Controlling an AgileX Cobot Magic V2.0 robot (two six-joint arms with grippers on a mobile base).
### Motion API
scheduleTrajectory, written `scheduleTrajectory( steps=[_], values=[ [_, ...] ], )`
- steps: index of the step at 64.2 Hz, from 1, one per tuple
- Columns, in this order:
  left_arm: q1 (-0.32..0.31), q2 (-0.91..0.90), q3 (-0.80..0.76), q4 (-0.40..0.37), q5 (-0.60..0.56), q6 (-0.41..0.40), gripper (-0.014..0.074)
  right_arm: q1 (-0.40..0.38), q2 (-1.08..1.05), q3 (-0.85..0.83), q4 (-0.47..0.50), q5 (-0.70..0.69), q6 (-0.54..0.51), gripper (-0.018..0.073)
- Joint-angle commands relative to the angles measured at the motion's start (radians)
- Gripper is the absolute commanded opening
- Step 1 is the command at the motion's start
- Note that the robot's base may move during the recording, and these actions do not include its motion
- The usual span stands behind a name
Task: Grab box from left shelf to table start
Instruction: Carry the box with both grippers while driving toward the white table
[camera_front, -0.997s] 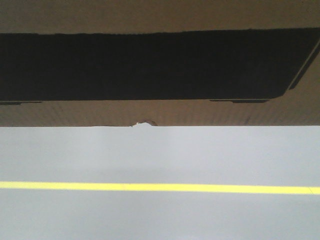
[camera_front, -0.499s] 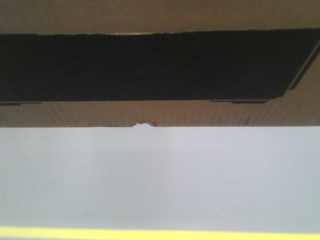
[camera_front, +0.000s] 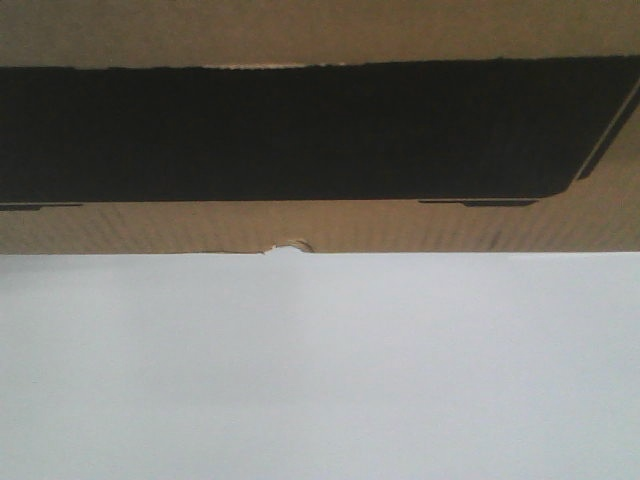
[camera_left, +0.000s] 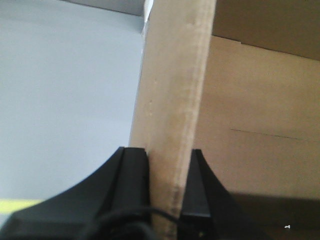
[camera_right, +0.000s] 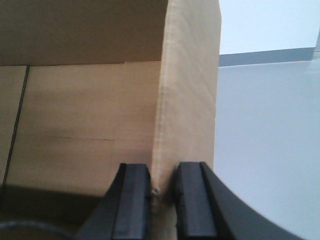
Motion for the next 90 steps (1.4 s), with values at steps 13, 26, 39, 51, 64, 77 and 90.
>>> scheduleTrajectory(
  steps=[13,26,39,51,64,77,90],
  values=[
    [-0.002,-0.009,-0.046,-0.011,-0.212,-0.045,-0.0102,-0.005,0.013,-0.023,-0.093,-0.123,-0.001,0.0055],
    [-0.002,-0.009,-0.046,-0.011,-0.212,-0.045,-0.0102,-0.005,0.013,-0.023,-0.093,-0.123,-0.001,0.0055],
    [-0.002,-0.009,-0.046,-0.011,-0.212,-0.045,-0.0102,-0.005,0.013,-0.023,-0.093,-0.122,-0.001,0.0055],
    [-0.002,-0.009,-0.046,-0.011,-0.212,-0.045,-0.0102,-0.005,0.013,-0.023,-0.093,-0.123,-0.001,0.0055],
    [-0.002,-0.009,-0.046,-0.011,-0.212,-0.045,-0.0102,-0.005,0.013,-0.023,-0.092,-0.123,-0.001,0.0055],
    [-0.002,-0.009,-0.046,-0.011,-0.212,-0.045,-0.0102,-0.005,0.013,-0.023,-0.092,-0.123,-0.001,0.0055],
    [-0.002,-0.009,-0.046,-0.011,-0.212,-0.045,-0.0102,-0.005,0.013,-0.023,-0.092,-0.12,-0.001,0.0055]
  ],
)
